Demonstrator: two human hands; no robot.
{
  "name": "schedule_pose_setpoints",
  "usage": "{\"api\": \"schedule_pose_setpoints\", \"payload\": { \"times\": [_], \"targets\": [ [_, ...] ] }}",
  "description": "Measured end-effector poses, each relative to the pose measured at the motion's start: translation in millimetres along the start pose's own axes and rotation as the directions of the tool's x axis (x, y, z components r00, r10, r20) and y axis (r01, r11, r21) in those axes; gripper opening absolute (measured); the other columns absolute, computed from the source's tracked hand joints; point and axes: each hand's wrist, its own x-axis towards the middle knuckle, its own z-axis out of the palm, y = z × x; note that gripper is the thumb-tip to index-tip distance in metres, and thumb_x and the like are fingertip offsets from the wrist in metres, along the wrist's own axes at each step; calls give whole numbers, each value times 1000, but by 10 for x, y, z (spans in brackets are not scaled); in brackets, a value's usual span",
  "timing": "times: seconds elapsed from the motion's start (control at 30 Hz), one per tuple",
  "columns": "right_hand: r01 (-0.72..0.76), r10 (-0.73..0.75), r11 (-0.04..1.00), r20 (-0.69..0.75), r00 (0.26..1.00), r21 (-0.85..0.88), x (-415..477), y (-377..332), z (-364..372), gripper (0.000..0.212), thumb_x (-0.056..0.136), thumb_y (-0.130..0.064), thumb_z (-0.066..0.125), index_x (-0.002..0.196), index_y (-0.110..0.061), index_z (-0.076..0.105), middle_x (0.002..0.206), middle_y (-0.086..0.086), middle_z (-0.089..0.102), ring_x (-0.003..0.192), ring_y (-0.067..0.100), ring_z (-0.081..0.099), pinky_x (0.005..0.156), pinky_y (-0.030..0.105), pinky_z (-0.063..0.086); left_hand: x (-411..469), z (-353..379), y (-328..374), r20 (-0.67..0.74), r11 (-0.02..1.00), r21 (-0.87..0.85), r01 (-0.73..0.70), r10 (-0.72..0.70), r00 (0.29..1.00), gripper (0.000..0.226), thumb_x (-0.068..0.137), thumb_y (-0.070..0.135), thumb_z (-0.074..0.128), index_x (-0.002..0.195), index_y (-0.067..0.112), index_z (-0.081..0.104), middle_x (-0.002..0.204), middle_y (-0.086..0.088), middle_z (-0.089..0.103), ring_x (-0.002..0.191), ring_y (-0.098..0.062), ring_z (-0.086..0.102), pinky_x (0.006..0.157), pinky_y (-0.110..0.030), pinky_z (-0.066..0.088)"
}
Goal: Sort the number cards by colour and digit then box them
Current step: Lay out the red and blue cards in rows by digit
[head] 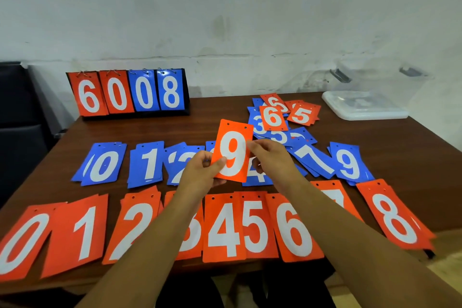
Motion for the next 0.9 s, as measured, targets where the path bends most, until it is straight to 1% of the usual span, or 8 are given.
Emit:
{"api": "schedule_pose_setpoints", "payload": {
  "times": [0.07,0.17,0.33,0.5,0.63,0.73,0.8,0.9],
  "targets": [
    [27,-27,1000,20,999,-2,-56,-16,-26,19,94,-32,61,107,-18,64,90,-4,68,70,7,63,53,14,46,-67,12,7,74,999,45,-8,5,997,21,87,32,72,101,22,60,104,6,69,90,-15,72,65,-27,61],
    [23,-23,1000,3,1000,-20,-101,-31,-102,15,93,-27,63,106,-19,64,94,-6,69,73,7,65,52,13,49,-183,-21,4,180,997,79,-11,-4,984,19,89,29,71,103,19,63,104,3,73,84,-15,75,66,-26,61],
    [-27,22,998,-73,997,-65,-178,21,-468,32,88,-23,70,117,-15,61,108,2,68,81,12,64,60,22,49,-372,-4,-17,189,967,222,-124,82,979,6,93,22,67,93,17,63,84,2,76,78,-14,73,65,-21,57],
    [-84,67,994,-211,975,-71,-356,216,-1037,23,88,-20,70,110,-14,64,96,2,69,71,8,62,57,23,50,-566,382,14,290,887,371,-274,170,942,5,91,26,67,88,25,62,87,7,70,83,-6,65,64,-14,49],
    [-104,89,994,-315,945,-33,-572,407,-1555,20,87,-12,71,106,-10,68,93,9,72,66,11,67,48,19,49,-678,854,50,420,780,404,-478,306,855,6,87,20,68,89,18,63,94,4,63,89,-9,61,76,-23,49],
    [-163,119,982,-362,925,-95,-695,532,-1949,17,89,-16,69,106,-14,67,99,4,70,78,13,68,56,25,54,-714,1200,17,515,632,454,-628,389,764,13,87,21,67,98,15,64,104,-2,57,99,-17,55,86,-32,47],
    [-197,126,971,-405,905,-137,-745,649,-2182,14,91,-18,65,106,-17,66,101,2,67,79,11,64,59,27,51,-741,1420,-15,578,528,478,-702,412,704,19,88,23,65,105,15,63,112,-3,54,105,-19,52,90,-35,46],
    [-231,122,956,-473,872,-180,-755,839,-2477,21,92,-17,65,112,-10,67,102,5,65,82,16,61,63,29,49,-761,1739,-34,654,435,451,-779,433,620,23,87,22,65,109,13,64,118,-5,55,109,-24,54,92,-39,45]
  ]
}}
